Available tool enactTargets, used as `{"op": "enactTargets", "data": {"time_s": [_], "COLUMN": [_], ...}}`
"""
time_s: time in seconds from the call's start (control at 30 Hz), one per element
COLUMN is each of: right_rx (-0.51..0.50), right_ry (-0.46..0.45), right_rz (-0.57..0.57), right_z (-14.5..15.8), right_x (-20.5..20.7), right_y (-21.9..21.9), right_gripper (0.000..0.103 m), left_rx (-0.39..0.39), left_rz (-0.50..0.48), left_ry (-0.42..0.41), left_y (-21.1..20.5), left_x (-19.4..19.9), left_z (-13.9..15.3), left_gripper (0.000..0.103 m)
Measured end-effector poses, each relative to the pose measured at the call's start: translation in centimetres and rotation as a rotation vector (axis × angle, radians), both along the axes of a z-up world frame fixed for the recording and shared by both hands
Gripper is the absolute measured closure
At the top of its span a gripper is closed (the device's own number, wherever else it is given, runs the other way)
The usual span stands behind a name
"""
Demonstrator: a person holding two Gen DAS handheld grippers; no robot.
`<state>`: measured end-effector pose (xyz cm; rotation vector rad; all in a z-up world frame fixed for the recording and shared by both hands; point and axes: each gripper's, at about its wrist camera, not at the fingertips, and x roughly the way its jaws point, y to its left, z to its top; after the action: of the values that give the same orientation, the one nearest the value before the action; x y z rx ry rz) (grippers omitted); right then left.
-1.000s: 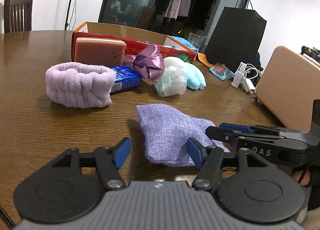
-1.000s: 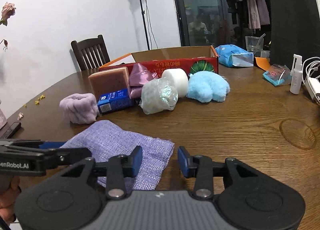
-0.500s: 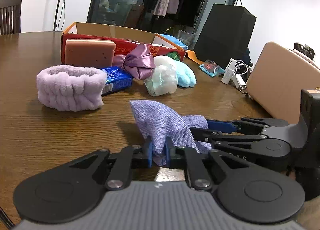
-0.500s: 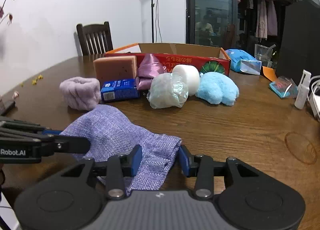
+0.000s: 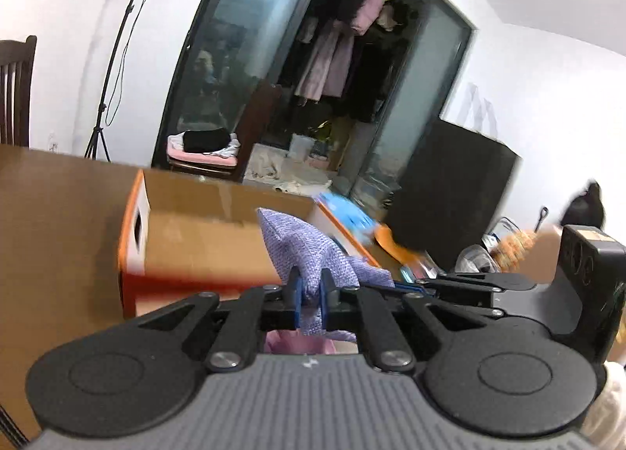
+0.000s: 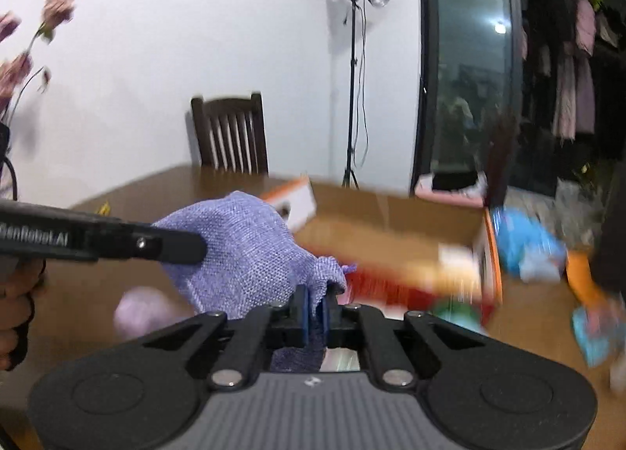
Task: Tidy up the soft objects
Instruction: 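Carry the lavender pouch into the box and open both tools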
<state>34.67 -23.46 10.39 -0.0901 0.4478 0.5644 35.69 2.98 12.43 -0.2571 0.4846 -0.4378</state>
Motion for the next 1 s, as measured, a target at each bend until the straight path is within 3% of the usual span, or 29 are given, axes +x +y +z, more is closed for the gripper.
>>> {"op": "enactTargets", "data": {"time_s": [0.07,0.17,0.27,0.4,0.47,0.5,0.6,0.73,0.8,1.0], "right_rx": [0.001,-0.029,-0.076,-0.1,-0.118,-0.138,-0.159,-0.166,-0.131,-0.098], "right_ry": [0.017,0.088,0.192,0.343,0.373,0.377,0.395,0.368,0.386,0.283], "right_rz": [0.025,0.031,0.004,-0.031,-0.04,-0.043,-0.068,-0.096,-0.093,-0.124], "right_z": [1.7,2.8,1.7,-1.6,-3.0,-3.5,-4.4,-4.6,-3.7,2.6], "right_x": [5.1,14.2,22.6,30.2,31.8,32.4,33.2,32.6,32.0,27.3], "right_y": [1.2,3.8,6.8,10.0,11.2,11.8,12.7,12.0,10.8,5.6], "right_gripper": [0.097,0.097,0.097,0.097,0.096,0.094,0.085,0.07,0.058,0.05], "left_rx": [0.037,0.123,0.211,0.317,0.373,0.375,0.331,0.358,0.36,0.36], "left_rz": [0.012,0.054,0.081,0.14,0.167,0.169,0.158,0.176,0.186,0.223], "left_ry": [0.018,0.118,0.227,0.299,0.304,0.3,0.293,0.258,0.238,0.174], "left_y": [0.5,0.9,1.1,1.5,1.6,2.1,3.0,3.2,3.1,3.5], "left_x": [5.1,13.4,20.1,24.6,25.4,25.5,25.5,24.6,23.8,18.9], "left_z": [1.2,0.7,-2.0,-5.0,-5.6,-5.6,-5.1,-3.4,-2.3,2.4], "left_gripper": [0.094,0.094,0.094,0.09,0.081,0.069,0.059,0.054,0.05,0.027]}}
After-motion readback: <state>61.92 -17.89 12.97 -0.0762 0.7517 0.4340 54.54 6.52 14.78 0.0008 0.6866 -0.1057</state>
